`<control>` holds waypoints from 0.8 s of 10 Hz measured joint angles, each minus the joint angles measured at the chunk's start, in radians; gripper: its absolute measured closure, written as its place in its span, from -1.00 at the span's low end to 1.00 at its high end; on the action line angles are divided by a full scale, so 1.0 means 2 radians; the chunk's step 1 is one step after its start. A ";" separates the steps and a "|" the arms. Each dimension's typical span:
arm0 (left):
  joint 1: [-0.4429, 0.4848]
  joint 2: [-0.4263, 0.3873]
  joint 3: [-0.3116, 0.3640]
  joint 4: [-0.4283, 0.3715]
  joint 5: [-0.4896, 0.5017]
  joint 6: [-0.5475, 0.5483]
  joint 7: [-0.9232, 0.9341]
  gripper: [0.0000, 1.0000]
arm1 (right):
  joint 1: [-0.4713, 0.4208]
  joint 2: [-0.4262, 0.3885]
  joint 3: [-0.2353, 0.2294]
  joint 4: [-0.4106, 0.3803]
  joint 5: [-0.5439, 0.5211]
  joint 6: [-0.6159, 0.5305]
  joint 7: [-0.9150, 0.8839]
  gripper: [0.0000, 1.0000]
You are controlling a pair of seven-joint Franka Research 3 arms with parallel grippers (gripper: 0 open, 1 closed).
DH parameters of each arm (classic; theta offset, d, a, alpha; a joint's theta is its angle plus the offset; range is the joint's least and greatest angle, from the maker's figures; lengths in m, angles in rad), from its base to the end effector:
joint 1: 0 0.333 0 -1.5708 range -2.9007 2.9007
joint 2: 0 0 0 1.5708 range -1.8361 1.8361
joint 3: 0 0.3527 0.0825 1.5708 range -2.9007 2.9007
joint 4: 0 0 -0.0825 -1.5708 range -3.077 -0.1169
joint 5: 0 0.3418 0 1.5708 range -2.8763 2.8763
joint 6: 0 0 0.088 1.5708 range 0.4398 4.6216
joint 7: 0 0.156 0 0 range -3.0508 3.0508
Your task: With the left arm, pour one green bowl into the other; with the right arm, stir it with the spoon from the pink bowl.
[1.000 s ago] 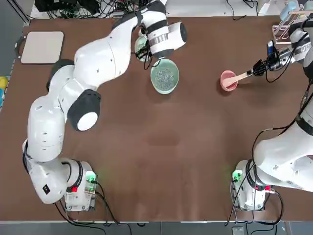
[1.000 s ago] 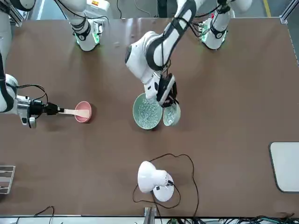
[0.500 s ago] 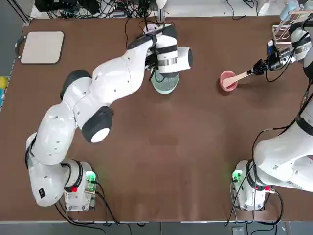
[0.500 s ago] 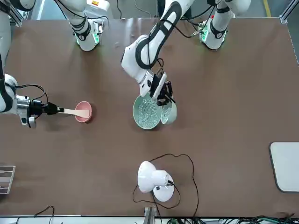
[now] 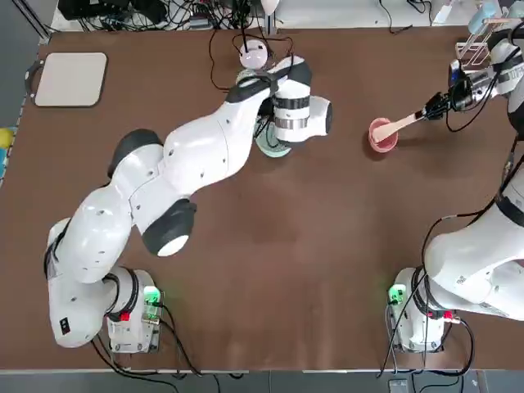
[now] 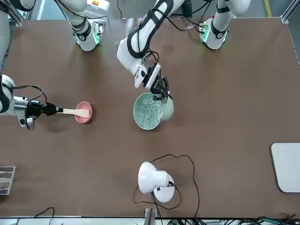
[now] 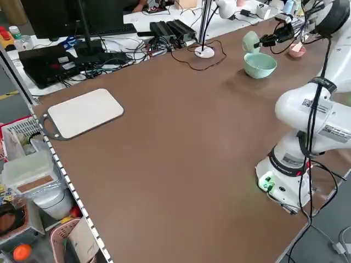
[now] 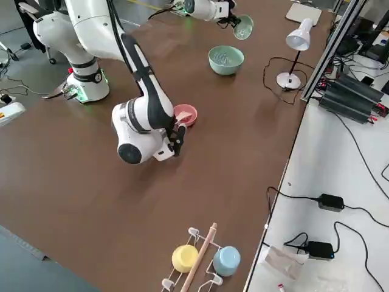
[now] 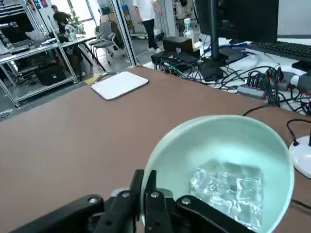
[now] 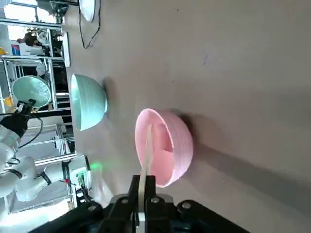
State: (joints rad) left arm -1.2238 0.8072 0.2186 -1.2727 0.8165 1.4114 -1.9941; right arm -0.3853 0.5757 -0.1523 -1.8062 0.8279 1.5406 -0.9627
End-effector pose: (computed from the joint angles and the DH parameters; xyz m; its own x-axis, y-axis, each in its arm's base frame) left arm 0.4216 -0.5094 0.3194 0.3790 0.2277 0.8969 0.7948 -0.5765 -0.1895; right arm 0.5215 -0.1672 0.2521 0.9949 0.0887 -0.0483 0.0035 -0.5080 -0.8613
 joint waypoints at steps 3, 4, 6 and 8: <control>-0.011 0.026 0.000 0.000 0.055 -0.021 -0.034 0.91 | 0.003 -0.011 0.001 0.039 0.000 -0.037 0.074 0.89; -0.016 0.033 0.001 0.000 0.067 -0.026 -0.040 0.91 | 0.008 -0.025 0.002 0.044 0.000 -0.040 0.099 0.89; -0.027 0.037 0.001 0.000 0.076 -0.030 -0.043 0.91 | 0.030 -0.062 0.003 0.047 -0.001 -0.041 0.153 0.89; -0.039 0.046 0.001 0.000 0.091 -0.043 -0.043 0.91 | 0.058 -0.099 0.004 0.047 -0.004 -0.040 0.210 0.89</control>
State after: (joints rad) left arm -1.3026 0.8997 0.2210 -1.2737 0.9975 1.3249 -2.0794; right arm -0.2685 0.3783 -0.1452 -1.7118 0.8194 1.4615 -0.5420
